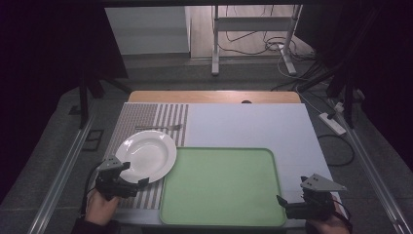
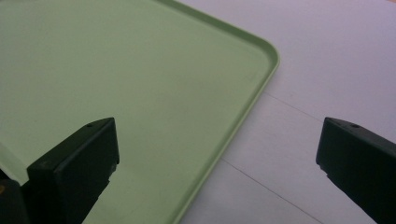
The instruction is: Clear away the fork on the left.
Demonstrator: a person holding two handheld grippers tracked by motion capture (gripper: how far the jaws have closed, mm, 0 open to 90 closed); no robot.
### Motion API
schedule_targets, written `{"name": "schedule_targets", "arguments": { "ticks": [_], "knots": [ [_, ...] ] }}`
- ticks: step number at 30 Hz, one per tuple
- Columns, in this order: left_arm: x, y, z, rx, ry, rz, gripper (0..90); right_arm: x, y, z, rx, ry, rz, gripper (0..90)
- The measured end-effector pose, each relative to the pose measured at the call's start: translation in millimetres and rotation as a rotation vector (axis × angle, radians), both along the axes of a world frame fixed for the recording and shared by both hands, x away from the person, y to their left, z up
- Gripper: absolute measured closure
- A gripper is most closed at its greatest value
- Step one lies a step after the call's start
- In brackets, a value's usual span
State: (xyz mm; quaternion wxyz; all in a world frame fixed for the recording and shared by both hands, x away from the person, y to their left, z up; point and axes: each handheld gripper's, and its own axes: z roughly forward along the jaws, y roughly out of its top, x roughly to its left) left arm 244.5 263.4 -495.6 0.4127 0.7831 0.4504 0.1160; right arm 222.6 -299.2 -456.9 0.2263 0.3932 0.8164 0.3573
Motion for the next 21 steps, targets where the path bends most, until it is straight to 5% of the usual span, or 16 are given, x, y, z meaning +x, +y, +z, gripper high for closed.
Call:
{"name": "schedule_targets", "arguments": {
  "ticks": [21],
  "knots": [
    [41.7,5.0,-2.6,-0.002,0.049,-0.015,0.1,0.4,0.8,-0.2,-0.006,0.004,0.000,0.0]
  ]
}}
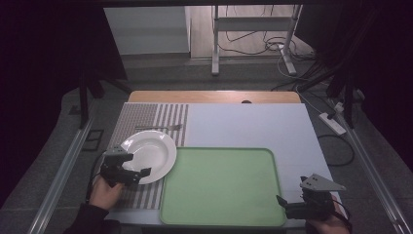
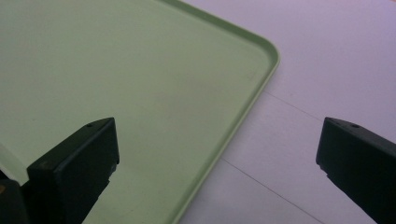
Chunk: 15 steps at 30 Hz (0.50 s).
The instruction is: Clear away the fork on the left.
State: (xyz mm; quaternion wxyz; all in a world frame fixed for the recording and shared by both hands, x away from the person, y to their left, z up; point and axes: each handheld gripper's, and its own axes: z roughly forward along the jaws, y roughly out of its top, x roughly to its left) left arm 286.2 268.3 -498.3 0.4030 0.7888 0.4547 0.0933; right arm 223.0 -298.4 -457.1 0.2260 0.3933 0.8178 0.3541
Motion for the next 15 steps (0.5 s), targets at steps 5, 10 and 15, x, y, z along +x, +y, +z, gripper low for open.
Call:
{"name": "schedule_targets", "arguments": {
  "ticks": [5,10,15],
  "knots": [
    [13.3,1.7,0.1,-0.010,0.012,0.007,0.0,0.1,0.4,-0.3,-0.001,0.000,0.001,0.0],
    [24.5,1.7,-1.4,0.011,0.019,0.012,0.0,0.2,0.5,-0.4,-0.003,-0.001,0.004,0.0],
    [33.4,2.7,-1.2,0.027,0.019,0.013,0.0,0.2,0.7,-0.5,-0.006,0.001,0.005,0.0]
  ]
}}
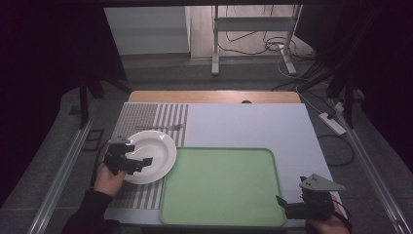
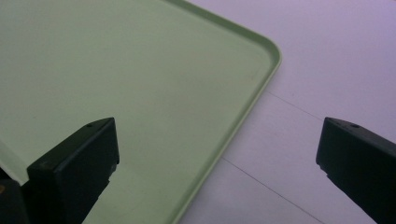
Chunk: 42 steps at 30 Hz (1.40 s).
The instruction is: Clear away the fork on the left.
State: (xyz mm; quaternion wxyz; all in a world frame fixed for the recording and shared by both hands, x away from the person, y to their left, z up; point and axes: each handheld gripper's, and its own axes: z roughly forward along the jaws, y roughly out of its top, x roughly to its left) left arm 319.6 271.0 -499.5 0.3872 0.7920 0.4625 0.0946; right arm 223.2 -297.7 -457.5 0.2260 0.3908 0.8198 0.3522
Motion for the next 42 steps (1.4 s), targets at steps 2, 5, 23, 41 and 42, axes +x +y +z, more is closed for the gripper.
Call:
{"name": "schedule_targets", "arguments": {
  "ticks": [2,5,23,41,42],
  "knots": [
    [8.4,0.9,-0.8,0.004,0.005,0.006,0.0,0.0,0.2,0.0,-0.001,0.000,0.000,0.0],
    [17.6,2.1,-2.0,0.010,0.021,0.011,0.0,-0.1,0.4,-0.1,-0.003,0.001,0.001,0.0],
    [62.3,0.3,-6.3,0.019,0.040,0.032,0.0,0.4,1.0,-0.4,-0.008,0.008,0.010,0.0],
    [105.1,0.3,-10.3,0.032,0.050,0.050,0.2,0.9,0.9,-0.6,-0.008,0.015,0.013,0.0],
    [107.1,0.1,-10.5,0.032,0.047,0.053,0.2,0.9,0.9,-0.6,-0.008,0.015,0.013,0.0]
  ]
}}
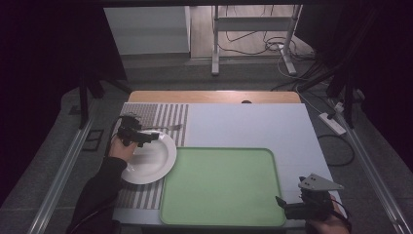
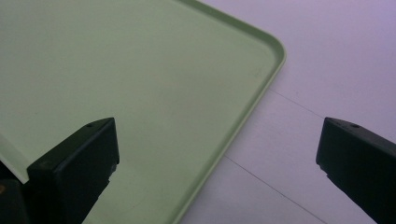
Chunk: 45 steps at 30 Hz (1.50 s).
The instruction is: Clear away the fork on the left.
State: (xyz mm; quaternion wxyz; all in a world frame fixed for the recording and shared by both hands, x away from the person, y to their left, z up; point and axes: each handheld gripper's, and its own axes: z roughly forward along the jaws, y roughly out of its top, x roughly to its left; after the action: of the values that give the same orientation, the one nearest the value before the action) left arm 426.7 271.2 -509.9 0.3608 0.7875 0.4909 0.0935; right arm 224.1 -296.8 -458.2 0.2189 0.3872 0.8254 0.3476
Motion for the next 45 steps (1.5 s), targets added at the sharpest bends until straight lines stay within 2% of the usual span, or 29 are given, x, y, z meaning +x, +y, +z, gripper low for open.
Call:
{"name": "schedule_targets", "arguments": {
  "ticks": [7,10,12,14,17,18,19,20,21,22,24,28,30,34,36,37,40,42,45],
  "knots": [
    [12.5,1.1,-1.4,0.014,0.018,0.035,0.9,-0.2,0.0,0.0,0.000,-0.002,0.001,0.0],
    [16.9,2.2,-2.0,0.003,0.030,0.044,2.2,-0.2,-0.1,0.0,0.001,-0.002,0.001,0.0],
    [19.5,1.4,-2.3,0.019,0.036,0.044,4.2,-0.3,-0.1,0.0,0.001,-0.003,0.002,0.0],
    [22.8,-0.1,-2.1,0.053,0.038,0.043,5.7,-0.3,0.0,0.0,0.000,-0.003,0.003,0.0],
    [28.2,-0.6,-0.4,0.090,0.045,0.047,18.9,-0.5,0.2,0.0,-0.001,-0.003,0.004,0.0],
    [30.3,0.7,0.2,0.065,0.056,0.032,31.0,-0.5,0.2,0.1,-0.001,-0.003,0.004,0.0],
    [32.3,1.7,1.2,0.053,0.060,0.028,31.0,-0.5,0.2,0.1,-0.001,-0.003,0.004,0.0],
    [34.4,1.9,2.2,0.061,0.061,0.037,39.4,-0.4,0.2,0.0,-0.001,-0.003,0.005,0.0],
    [36.4,2.3,2.6,0.062,0.061,0.036,39.4,-0.4,0.2,0.0,-0.001,-0.003,0.005,0.0],
    [40.1,3.1,2.9,0.056,0.068,0.027,52.3,-0.4,0.2,0.0,-0.002,-0.003,0.005,0.0],
    [44.2,3.9,2.7,0.071,0.076,0.025,66.6,-0.6,0.2,0.0,-0.002,-0.004,0.005,0.0],
    [51.6,5.7,1.2,0.107,0.088,0.044,89.2,-0.5,0.2,0.0,-0.002,-0.003,0.006,0.0],
    [55.2,7.4,0.1,0.113,0.096,0.058,89.3,-0.6,0.3,0.0,-0.002,-0.003,0.006,0.0],
    [64.3,12.2,-5.1,0.154,0.121,0.083,89.4,-0.6,0.2,0.0,-0.002,-0.003,0.008,0.0],
    [68.1,13.9,-8.1,0.191,0.129,0.089,89.4,-0.6,0.3,-0.1,-0.002,-0.003,0.008,0.0],
    [70.2,14.8,-9.3,0.200,0.146,0.097,89.4,-0.7,0.4,0.0,-0.003,-0.003,0.009,0.0],
    [74.6,16.7,-9.3,0.201,0.166,0.112,89.3,-1.0,0.5,0.0,-0.006,-0.004,0.011,0.0],
    [76.8,16.9,-11.1,0.241,0.182,0.118,89.3,-1.0,0.5,0.0,-0.007,-0.004,0.013,0.0],
    [73.8,19.4,-11.6,0.233,0.205,0.107,89.3,-1.4,0.5,0.1,-0.008,-0.007,0.013,0.0]
  ]
}}
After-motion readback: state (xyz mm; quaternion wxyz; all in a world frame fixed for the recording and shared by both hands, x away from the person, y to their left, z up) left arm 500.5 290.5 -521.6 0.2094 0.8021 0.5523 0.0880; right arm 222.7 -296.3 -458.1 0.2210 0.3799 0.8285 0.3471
